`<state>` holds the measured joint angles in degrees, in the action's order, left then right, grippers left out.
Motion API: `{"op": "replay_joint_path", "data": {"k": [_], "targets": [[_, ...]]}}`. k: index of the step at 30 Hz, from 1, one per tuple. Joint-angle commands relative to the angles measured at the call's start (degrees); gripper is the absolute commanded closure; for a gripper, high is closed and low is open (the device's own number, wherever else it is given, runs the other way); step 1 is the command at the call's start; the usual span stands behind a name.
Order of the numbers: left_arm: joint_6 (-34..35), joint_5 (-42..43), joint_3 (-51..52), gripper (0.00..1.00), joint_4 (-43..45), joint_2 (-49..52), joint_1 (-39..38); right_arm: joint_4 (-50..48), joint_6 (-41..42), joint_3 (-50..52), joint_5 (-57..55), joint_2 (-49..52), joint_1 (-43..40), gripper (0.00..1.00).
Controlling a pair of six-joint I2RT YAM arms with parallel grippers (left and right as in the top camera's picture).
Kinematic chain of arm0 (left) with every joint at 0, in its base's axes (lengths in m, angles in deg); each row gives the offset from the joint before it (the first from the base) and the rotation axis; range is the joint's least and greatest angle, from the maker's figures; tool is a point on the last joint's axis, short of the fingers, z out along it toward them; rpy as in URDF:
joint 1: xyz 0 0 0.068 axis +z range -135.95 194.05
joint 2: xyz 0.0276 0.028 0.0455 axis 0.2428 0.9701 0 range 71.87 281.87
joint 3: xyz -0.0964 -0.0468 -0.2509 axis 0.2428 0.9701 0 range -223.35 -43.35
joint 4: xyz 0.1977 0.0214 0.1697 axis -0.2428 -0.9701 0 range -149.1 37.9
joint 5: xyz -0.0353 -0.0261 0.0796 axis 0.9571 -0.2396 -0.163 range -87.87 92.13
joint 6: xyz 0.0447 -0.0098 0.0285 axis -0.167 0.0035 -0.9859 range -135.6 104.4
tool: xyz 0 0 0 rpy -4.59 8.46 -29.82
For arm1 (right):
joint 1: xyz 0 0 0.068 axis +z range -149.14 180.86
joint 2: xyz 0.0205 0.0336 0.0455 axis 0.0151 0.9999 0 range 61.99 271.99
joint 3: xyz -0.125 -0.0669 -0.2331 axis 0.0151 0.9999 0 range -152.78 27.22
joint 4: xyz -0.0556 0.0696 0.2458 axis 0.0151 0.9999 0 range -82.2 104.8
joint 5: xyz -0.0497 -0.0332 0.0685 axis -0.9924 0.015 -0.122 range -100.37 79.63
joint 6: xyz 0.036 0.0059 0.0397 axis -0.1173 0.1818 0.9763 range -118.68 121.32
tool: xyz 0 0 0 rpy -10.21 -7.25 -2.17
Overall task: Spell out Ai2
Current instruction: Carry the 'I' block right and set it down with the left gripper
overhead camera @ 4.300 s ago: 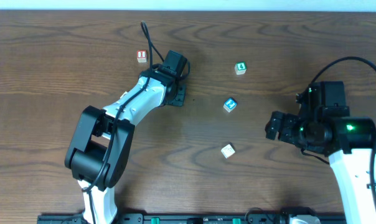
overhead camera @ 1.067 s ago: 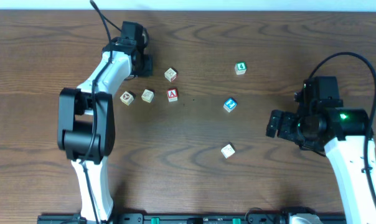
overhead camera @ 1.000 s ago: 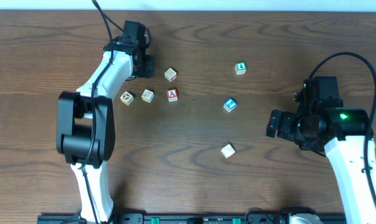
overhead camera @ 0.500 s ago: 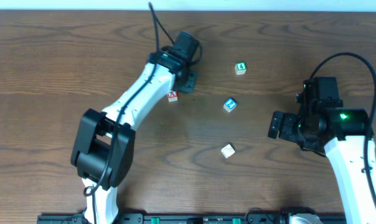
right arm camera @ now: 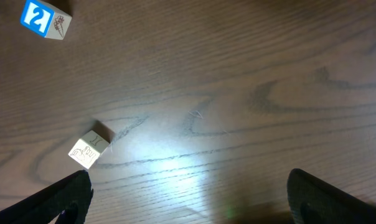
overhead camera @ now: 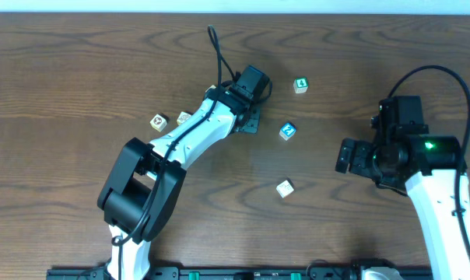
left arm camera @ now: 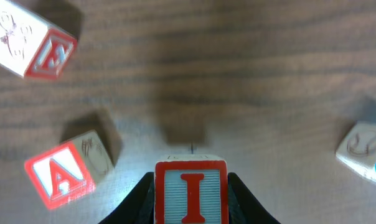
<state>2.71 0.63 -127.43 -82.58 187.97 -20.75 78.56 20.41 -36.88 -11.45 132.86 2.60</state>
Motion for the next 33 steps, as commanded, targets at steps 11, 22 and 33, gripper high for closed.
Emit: {"op": "replay_joint_path", "data": {"k": [11,22,33], "targets": [[0.98,-1.9,7.1,0.91,10.32,0.44,0.17,0.2,0.42,0.15,-0.39,0.0,0.39,0.01],[1.03,-1.9,7.1,0.83,11.52,0.81,0.15,0.33,0.42,0.15,-0.39,0.0,0.39,0.01],[1.03,-1.92,7.1,0.73,12.15,0.81,0.15,0.44,0.42,0.15,-0.39,0.0,0.39,0.01]]}}
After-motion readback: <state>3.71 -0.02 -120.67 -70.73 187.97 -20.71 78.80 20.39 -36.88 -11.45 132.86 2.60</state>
